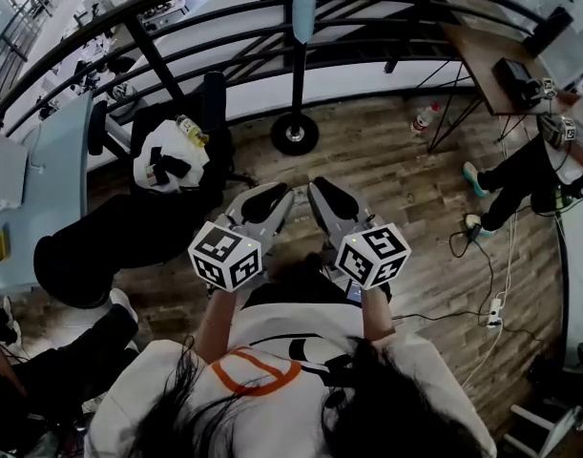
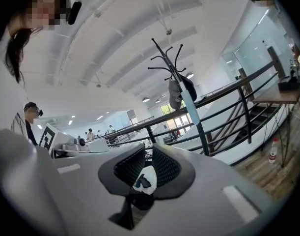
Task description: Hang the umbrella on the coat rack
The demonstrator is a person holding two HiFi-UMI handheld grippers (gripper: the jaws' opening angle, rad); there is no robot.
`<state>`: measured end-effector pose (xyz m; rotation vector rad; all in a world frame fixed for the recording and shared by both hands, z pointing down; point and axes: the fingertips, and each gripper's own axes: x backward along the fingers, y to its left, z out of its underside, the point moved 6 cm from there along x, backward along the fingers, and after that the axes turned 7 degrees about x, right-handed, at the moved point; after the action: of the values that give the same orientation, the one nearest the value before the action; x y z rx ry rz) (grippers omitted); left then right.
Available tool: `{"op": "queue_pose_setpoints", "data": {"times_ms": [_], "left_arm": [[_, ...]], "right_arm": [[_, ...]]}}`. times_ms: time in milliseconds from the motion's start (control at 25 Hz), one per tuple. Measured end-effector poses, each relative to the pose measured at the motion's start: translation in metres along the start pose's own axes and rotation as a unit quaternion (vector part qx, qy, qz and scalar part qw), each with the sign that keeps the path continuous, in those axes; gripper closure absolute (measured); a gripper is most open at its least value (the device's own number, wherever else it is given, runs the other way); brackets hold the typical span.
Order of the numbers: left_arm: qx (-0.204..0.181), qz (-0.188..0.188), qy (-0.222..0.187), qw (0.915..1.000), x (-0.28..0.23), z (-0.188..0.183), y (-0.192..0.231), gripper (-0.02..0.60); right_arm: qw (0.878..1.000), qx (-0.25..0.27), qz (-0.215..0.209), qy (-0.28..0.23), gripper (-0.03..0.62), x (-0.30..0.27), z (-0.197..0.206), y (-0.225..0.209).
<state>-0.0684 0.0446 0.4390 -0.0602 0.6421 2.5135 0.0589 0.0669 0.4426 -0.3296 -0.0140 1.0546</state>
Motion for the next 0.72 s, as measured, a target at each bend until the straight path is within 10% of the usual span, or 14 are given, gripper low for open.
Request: {"op": "queue_pose_setpoints", "data": {"times_ms": [720], "left_arm": [[-0.014,0.008,-0.012,0.9998,0.093,0.021,-0.005,0.542]], "right_arm": [[1.000,0.011,0.006,0.000,0.542,0.016,0.033,0.088]]}}
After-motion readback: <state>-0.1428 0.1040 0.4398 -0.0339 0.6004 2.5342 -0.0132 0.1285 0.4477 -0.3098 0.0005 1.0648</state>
